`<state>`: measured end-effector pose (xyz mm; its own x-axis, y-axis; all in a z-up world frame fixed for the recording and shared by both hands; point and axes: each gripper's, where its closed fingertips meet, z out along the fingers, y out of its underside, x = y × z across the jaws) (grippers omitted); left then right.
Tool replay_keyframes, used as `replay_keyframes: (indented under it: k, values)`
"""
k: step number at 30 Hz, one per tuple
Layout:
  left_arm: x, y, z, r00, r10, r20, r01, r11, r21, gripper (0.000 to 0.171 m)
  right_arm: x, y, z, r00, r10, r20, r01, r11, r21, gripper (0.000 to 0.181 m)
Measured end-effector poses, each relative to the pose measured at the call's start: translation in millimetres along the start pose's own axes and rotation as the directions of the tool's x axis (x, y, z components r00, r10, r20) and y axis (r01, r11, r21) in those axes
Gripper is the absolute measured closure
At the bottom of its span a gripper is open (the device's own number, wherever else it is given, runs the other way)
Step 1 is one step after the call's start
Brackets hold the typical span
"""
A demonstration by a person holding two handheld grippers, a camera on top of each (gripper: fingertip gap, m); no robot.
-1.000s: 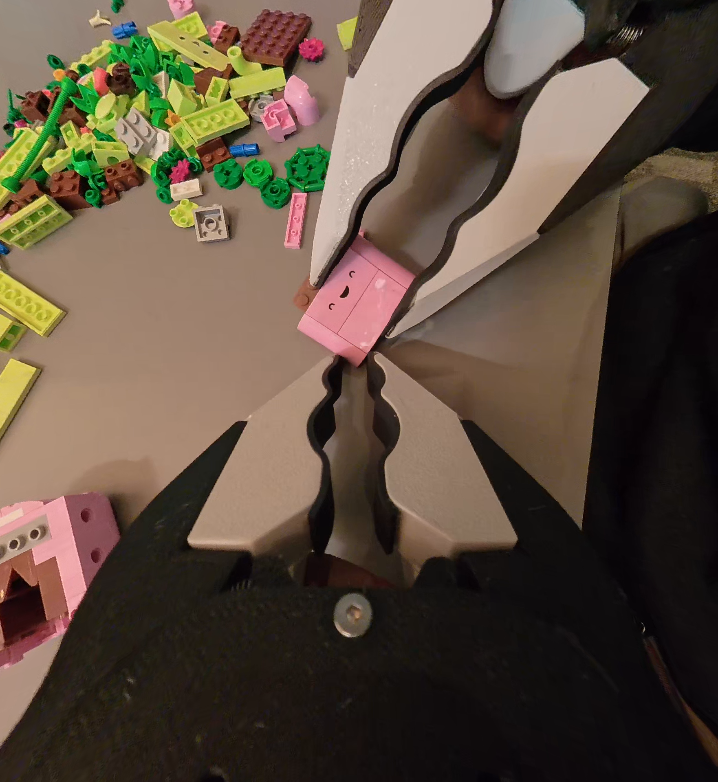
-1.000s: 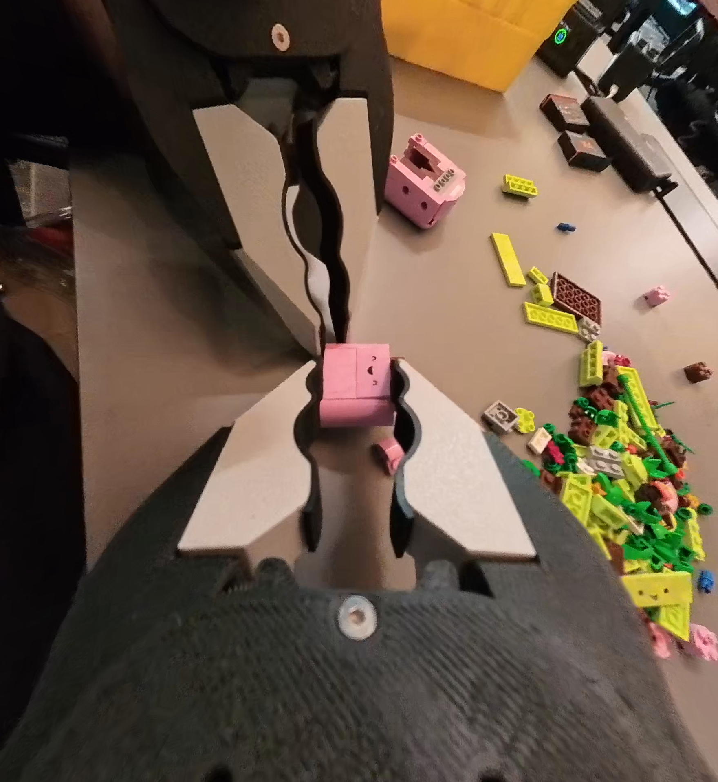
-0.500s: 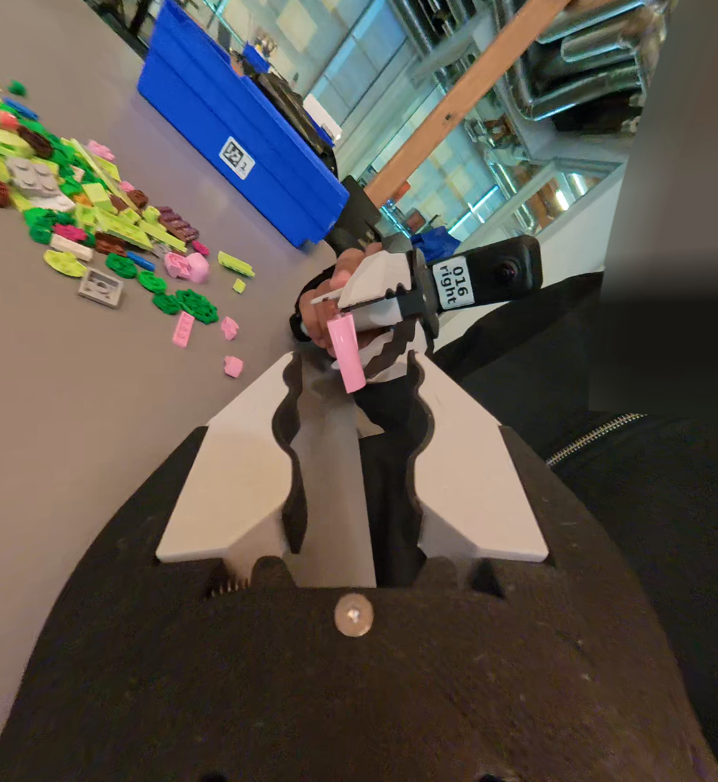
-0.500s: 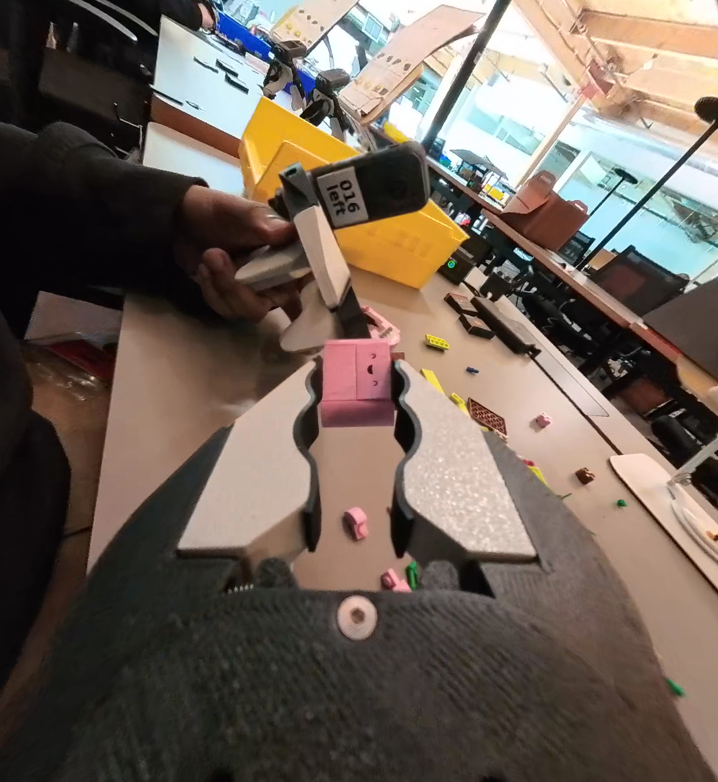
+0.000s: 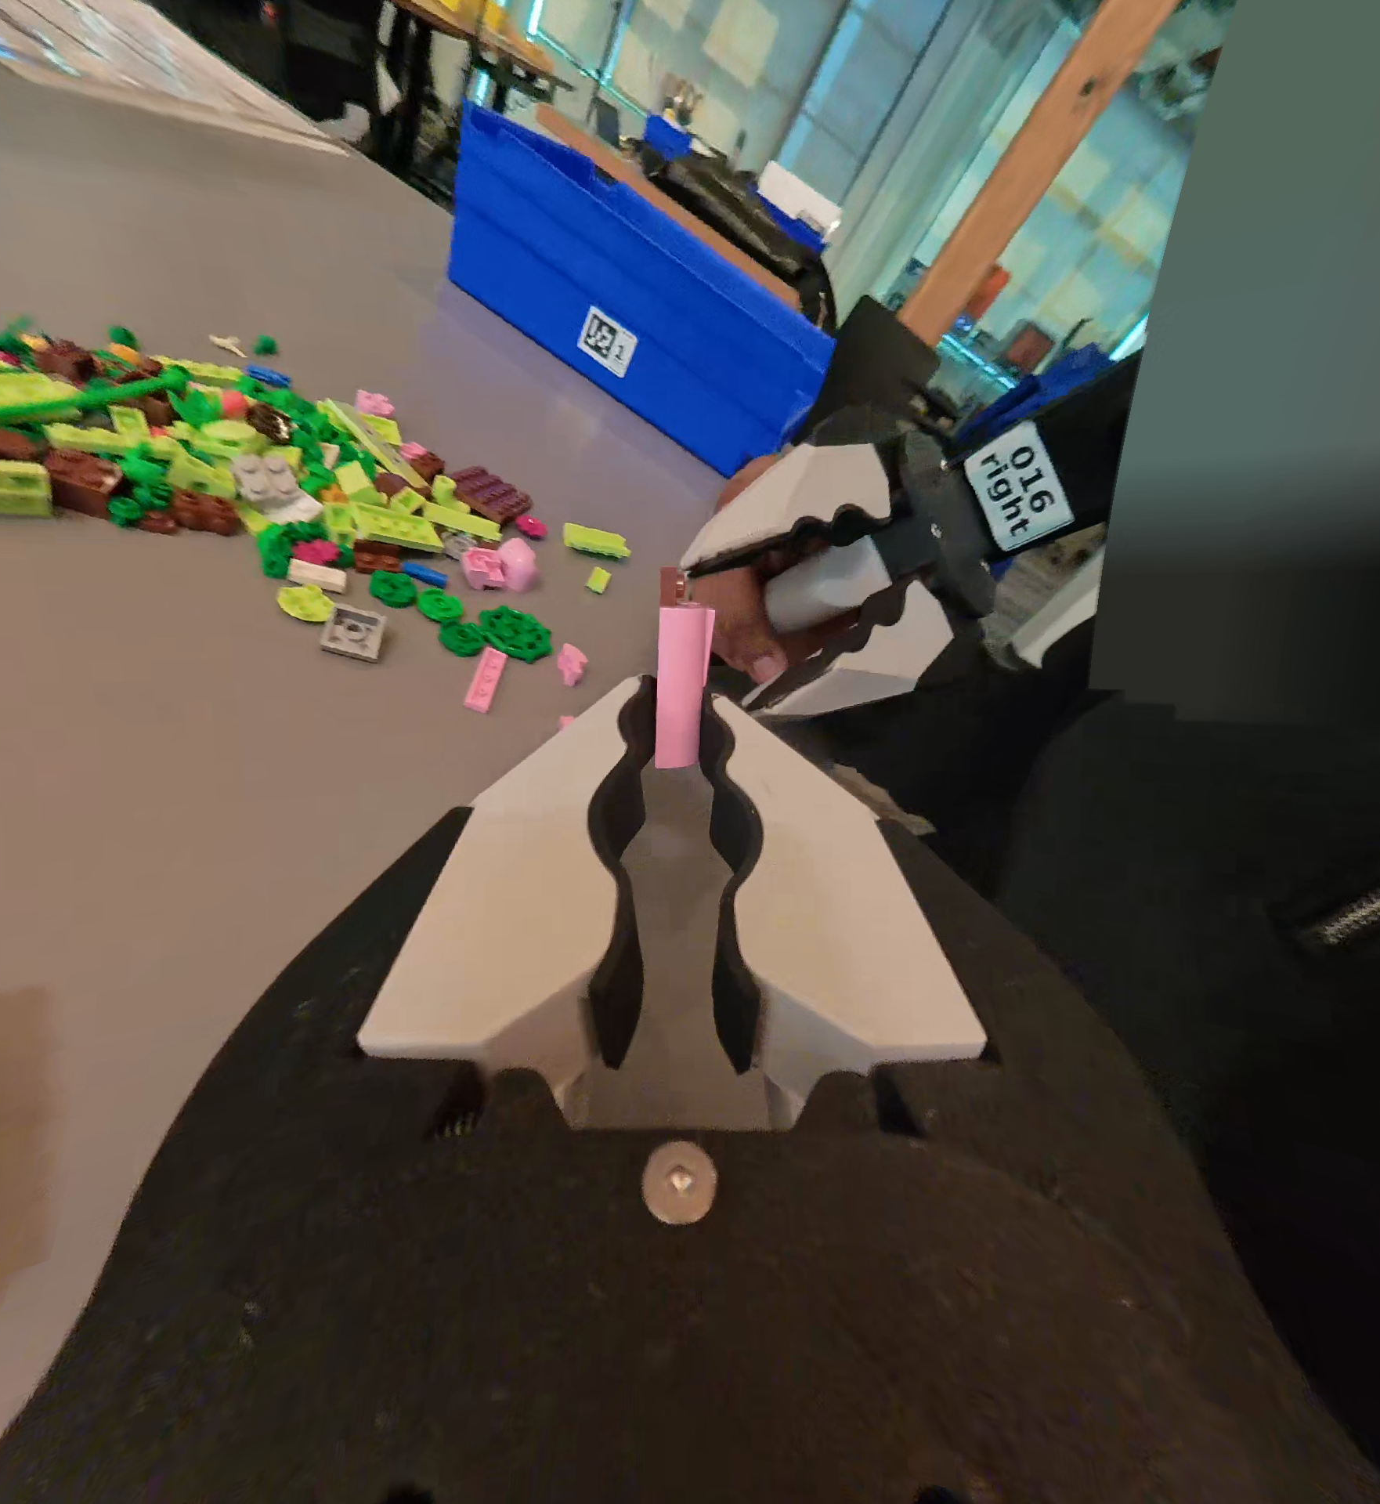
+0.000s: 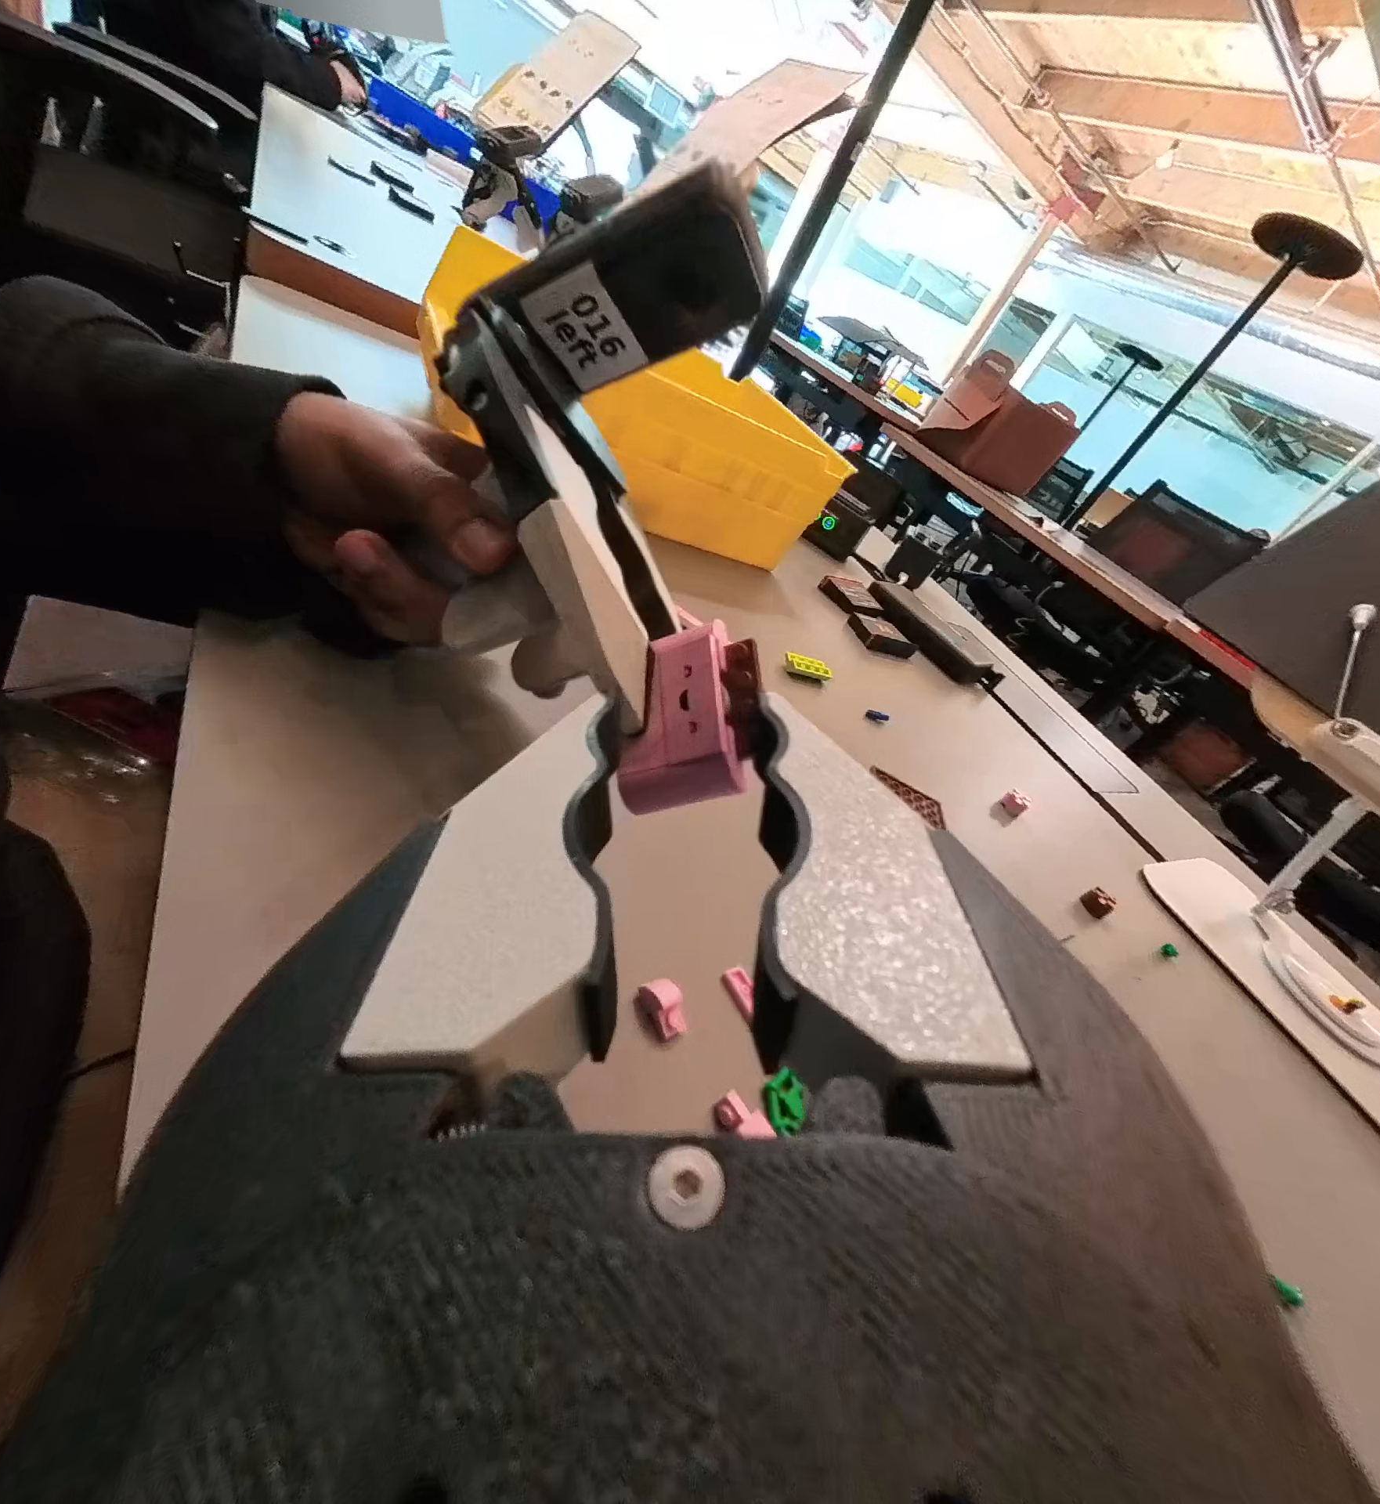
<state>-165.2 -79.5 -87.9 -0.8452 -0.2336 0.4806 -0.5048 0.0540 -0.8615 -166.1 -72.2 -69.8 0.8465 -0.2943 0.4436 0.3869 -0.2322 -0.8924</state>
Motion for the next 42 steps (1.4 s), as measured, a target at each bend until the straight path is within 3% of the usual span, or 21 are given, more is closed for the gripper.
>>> replay_keyframes:
  k: [10, 19, 25, 29, 33, 42]
  values:
    - [-11.8, 2.1, 2.8, 0.977, 0.139, 0.163, -0.131, 0.990, -0.060, 0.165, -6.0, 4.3, 4.3, 0.998, -0.069, -0.012, 0.069, 0.997, -0.032, 0.145]
    - [-15.8, 6.7, 5.7, 0.943, 0.236, 0.234, -0.211, 0.969, -0.126, 0.165, -8.4, 11.4, 7.1, 0.998, -0.065, 0.006, 0.066, 0.996, -0.068, 0.147]
    - [-26.3, 19.5, 4.7, 0.901, 0.323, 0.291, -0.253, 0.934, -0.253, 0.166, -10.3, 24.9, 11.8, 0.994, -0.110, 0.002, 0.108, 0.981, -0.163, 0.155]
    - [-27.6, 31.7, 6.7, 0.898, 0.347, 0.269, -0.251, 0.909, -0.333, 0.166, -6.9, 34.4, 8.5, 0.999, -0.006, 0.045, 0.016, 0.976, -0.219, 0.179]
    - [-34.3, 41.0, 7.2, 0.891, 0.357, 0.280, -0.230, 0.887, -0.400, 0.166, -10.8, 45.1, 8.6, 0.991, 0.075, 0.113, -0.040, 0.958, -0.285, 0.180]
    - [-35.3, 43.2, 7.8, 0.869, 0.401, 0.290, -0.259, 0.868, -0.424, 0.165, -16.0, 47.4, 3.9, 0.959, 0.198, 0.201, -0.129, 0.942, -0.311, 0.181]
